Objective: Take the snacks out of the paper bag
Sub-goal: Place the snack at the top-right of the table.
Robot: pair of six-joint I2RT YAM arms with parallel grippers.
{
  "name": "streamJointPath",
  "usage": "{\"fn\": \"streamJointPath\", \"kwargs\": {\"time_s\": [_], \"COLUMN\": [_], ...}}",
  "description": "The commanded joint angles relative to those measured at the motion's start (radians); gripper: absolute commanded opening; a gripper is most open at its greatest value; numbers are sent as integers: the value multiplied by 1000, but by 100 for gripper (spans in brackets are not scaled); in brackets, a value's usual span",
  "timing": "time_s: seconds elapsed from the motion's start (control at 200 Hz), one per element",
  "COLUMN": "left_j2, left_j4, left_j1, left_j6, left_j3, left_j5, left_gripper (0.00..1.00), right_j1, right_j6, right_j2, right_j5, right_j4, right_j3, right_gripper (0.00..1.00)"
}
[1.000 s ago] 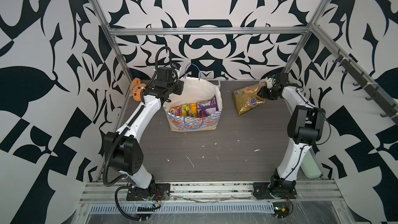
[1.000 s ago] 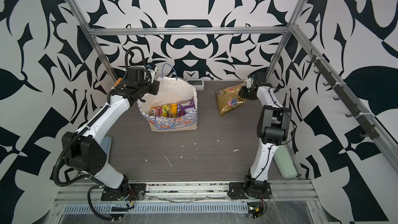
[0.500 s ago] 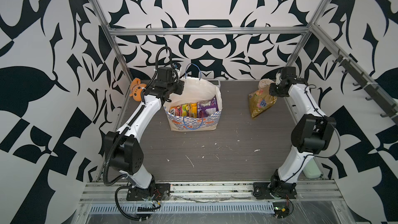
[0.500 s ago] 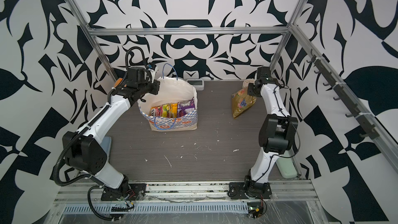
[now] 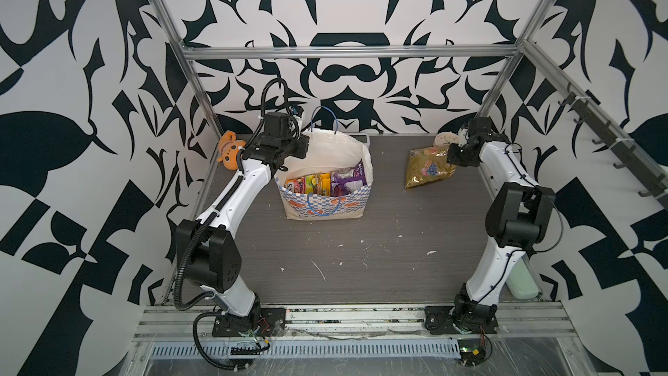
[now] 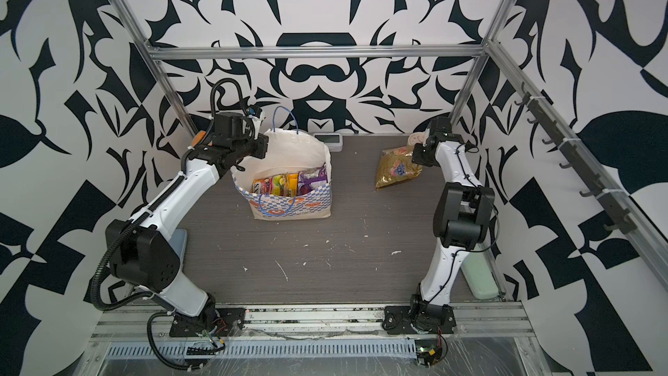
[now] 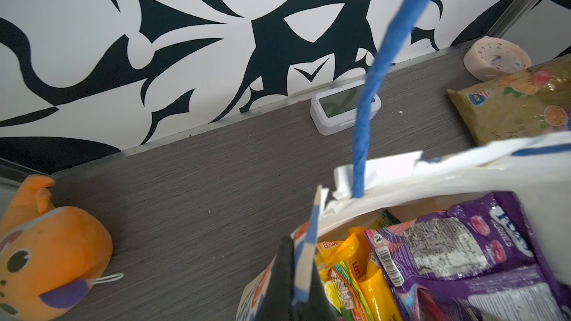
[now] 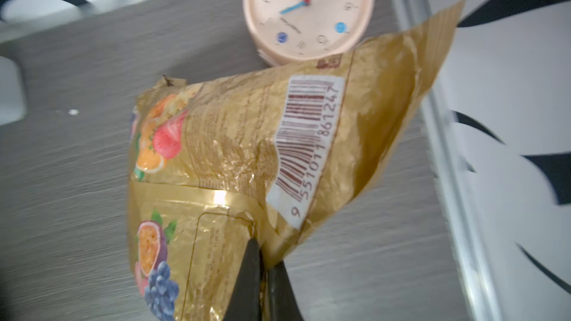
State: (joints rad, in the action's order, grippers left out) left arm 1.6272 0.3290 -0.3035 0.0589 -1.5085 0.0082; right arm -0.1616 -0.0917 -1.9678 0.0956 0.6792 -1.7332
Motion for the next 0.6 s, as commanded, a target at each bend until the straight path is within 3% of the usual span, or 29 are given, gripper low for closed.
{"fn": "streamJointPath", "kwargs": {"time_s": [0.0,0.275,0.545,0.595], "left_j2": [-13,-17,-29,-28], "left_j4": [-119,-116,-120,-124], "left_j1": [-3,-5,-5,-5], "left_j6": [-20,-22,-22,-23], "left_j3": [-40,-37,-27,-26], "left_j5": [22,22,20,21], "left_gripper": [0,0,0,0], "right_j1": [27,137,133,133], "right_j6": [-18,77,61,63], "right_j2": [-41,-196,-204,-207], "right_j5": [118,151,-48,-91], "right_j4": [-16,-18,2,25], "right_j3": [-68,-222,-301,-317], "right_gripper": [0,0,0,9]}}
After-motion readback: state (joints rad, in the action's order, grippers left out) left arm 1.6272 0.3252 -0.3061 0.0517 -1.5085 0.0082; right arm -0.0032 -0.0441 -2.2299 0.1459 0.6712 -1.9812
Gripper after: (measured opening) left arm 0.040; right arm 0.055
